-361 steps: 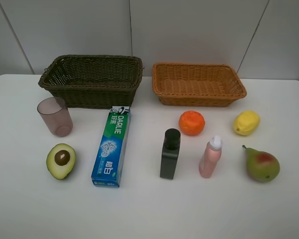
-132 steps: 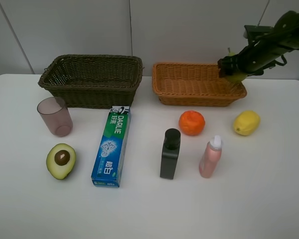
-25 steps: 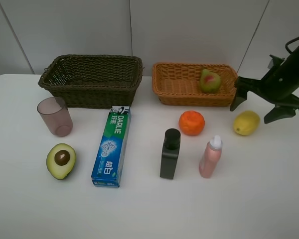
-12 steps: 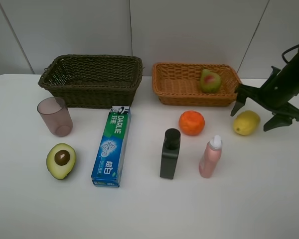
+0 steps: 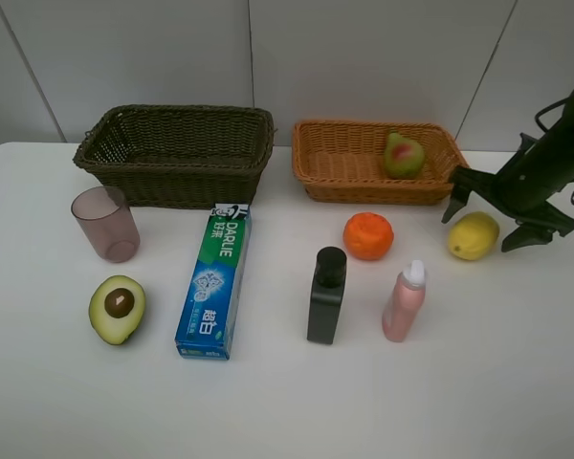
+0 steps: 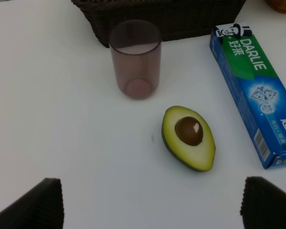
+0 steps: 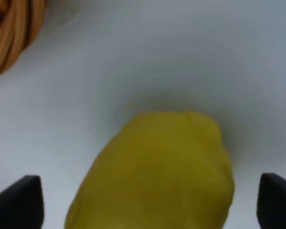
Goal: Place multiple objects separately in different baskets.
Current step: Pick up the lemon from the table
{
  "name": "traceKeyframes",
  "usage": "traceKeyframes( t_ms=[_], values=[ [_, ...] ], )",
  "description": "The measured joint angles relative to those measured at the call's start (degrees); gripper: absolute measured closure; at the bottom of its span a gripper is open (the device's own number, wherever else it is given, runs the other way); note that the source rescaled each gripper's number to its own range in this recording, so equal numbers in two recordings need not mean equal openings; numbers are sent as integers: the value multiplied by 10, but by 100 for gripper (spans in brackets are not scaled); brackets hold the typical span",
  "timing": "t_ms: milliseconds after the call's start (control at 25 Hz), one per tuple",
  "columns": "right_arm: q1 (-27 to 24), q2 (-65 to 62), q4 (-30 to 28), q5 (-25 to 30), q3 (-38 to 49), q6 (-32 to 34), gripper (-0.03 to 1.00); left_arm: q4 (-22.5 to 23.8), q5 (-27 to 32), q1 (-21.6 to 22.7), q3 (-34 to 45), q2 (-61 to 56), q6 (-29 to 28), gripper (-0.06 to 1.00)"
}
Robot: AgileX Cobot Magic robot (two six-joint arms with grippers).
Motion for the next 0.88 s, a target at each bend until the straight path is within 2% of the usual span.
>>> traceKeyframes(
  t_ms=[880],
  values=[
    [-6, 0, -1, 0, 0, 0, 6, 0, 0, 0, 0, 0, 0, -4]
  ],
)
